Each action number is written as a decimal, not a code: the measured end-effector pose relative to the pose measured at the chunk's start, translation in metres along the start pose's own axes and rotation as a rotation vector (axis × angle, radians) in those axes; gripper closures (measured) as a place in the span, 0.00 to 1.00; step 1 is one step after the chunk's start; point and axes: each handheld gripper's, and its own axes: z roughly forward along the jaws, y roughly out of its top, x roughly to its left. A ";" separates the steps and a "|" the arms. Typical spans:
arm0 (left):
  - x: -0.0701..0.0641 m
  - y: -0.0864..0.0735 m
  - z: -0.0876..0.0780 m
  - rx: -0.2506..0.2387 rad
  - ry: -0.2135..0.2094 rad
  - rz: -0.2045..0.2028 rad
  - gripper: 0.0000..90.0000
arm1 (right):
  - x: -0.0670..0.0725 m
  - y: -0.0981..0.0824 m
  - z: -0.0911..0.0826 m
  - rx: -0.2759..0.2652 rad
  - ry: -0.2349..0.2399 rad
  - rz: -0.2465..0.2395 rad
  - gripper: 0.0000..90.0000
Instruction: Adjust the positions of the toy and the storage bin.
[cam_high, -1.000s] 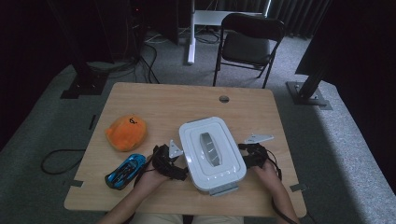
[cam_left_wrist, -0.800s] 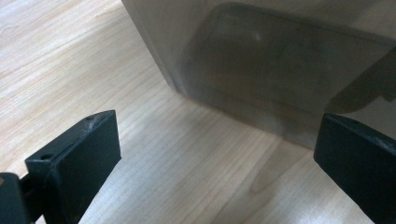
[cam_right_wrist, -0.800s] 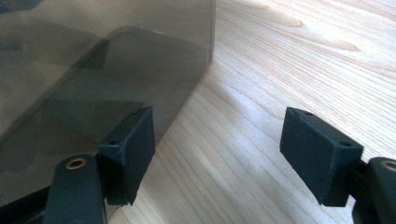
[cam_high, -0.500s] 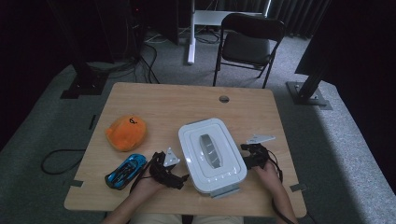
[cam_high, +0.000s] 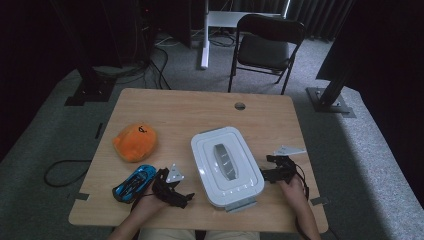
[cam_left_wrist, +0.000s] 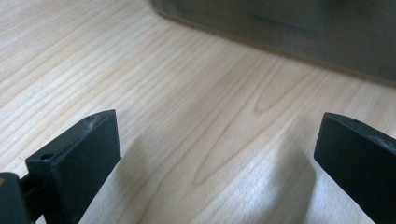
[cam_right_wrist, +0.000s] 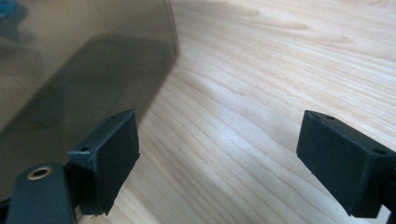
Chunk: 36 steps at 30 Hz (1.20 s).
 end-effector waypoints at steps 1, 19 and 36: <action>0.001 -0.001 0.000 0.009 0.002 0.005 0.01 | 0.000 0.001 -0.003 -0.008 -0.013 0.000 0.14; 0.005 -0.007 -0.002 0.001 0.006 -0.001 0.01 | 0.026 0.042 -0.078 -0.183 -0.026 0.049 0.13; 0.003 -0.013 -0.008 0.000 0.000 0.003 0.01 | 0.099 0.073 -0.086 -0.187 0.038 -0.062 0.13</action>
